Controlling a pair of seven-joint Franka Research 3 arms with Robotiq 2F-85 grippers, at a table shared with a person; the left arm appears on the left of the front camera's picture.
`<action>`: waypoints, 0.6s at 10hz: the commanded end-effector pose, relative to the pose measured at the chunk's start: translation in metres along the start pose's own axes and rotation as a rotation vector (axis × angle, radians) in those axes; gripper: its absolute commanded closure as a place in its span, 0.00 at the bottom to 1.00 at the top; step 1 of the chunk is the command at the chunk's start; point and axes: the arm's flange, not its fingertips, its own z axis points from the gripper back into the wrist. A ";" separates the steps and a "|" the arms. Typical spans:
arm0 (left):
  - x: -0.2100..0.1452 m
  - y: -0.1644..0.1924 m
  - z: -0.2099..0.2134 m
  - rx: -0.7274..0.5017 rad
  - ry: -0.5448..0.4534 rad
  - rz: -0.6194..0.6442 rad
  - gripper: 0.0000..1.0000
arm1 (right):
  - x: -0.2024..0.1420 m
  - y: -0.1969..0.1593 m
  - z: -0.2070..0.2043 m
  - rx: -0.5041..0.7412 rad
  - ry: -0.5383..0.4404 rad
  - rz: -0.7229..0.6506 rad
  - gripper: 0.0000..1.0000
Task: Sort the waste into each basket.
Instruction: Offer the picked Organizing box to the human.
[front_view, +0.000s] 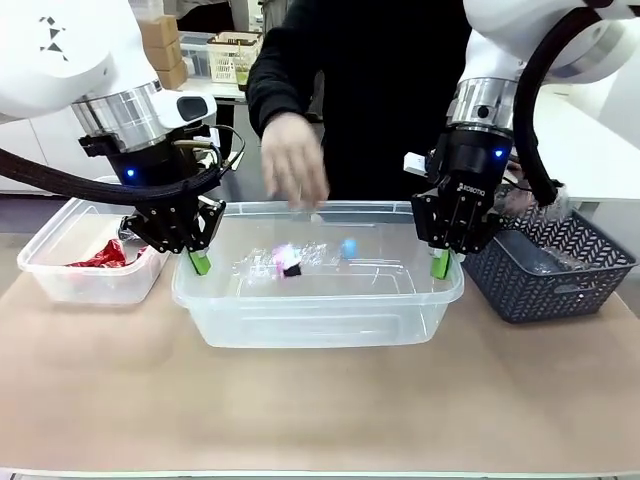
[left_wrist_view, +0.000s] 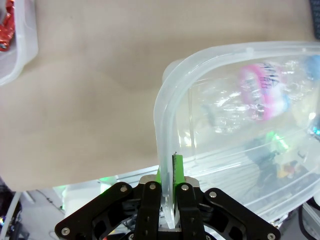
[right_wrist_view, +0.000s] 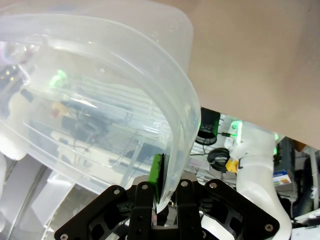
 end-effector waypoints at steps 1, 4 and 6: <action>-0.001 0.000 0.003 -0.003 0.004 -0.022 0.96 | -0.003 -0.001 0.002 -0.004 -0.010 0.000 0.93; -0.001 0.000 0.003 -0.003 0.004 -0.022 0.96 | -0.003 -0.001 0.002 -0.004 -0.010 0.000 0.93; -0.001 0.000 0.003 -0.003 0.004 -0.022 0.96 | -0.003 -0.001 0.002 -0.004 -0.010 0.000 0.93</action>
